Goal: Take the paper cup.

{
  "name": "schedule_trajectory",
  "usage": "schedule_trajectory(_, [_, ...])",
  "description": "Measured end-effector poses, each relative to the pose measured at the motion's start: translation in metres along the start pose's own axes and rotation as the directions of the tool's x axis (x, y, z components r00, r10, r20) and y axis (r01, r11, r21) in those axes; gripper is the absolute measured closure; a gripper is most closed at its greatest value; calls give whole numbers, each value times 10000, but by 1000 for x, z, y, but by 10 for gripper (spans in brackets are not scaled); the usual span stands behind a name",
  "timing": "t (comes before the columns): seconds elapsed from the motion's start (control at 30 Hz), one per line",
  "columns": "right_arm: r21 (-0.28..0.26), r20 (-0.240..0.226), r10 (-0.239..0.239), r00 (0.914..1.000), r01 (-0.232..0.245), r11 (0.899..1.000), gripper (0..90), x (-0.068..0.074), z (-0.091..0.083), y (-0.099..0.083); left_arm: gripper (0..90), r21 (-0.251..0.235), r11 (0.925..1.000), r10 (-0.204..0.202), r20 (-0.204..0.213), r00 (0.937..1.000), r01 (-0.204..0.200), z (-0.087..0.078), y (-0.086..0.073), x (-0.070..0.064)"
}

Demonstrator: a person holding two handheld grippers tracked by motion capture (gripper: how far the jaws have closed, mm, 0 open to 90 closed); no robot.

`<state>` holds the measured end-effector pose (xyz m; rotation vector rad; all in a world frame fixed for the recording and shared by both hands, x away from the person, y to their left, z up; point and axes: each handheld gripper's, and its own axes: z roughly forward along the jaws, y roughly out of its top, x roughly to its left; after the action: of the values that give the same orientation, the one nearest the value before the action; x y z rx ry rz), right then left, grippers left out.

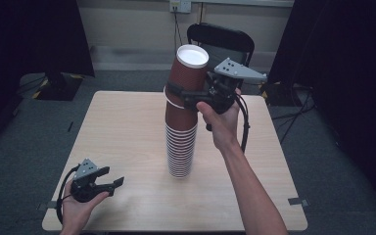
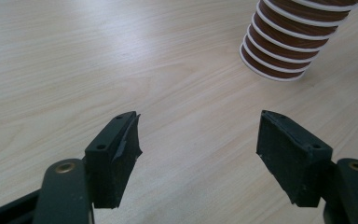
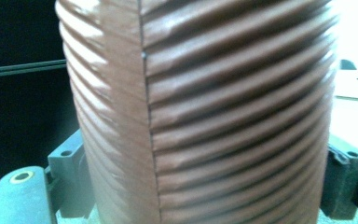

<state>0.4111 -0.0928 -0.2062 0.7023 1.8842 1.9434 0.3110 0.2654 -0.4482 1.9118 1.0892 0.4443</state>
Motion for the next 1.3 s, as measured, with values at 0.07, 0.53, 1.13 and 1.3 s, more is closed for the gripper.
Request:
schedule_trajectory(0.07, [-58,-21,-10,10000,10,10000,131,1,-1,1,296,8,10000,0,-9,10000,0,0,0,0])
schedule_trajectory(0.53, [-254,156,-376,9992,380,9990,130,6,-10,13,304,-45,10000,87,54,9999,-86,0,0,-2])
schedule_trajectory(1.13, [-558,878,-218,9959,268,9981,131,-7,-34,25,303,-10,9999,158,-14,9999,-158,1,0,-1])
schedule_trajectory(1.3, [-500,1105,-274,9935,331,9982,131,-12,-43,24,303,118,9998,145,45,9999,-145,2,0,-3])
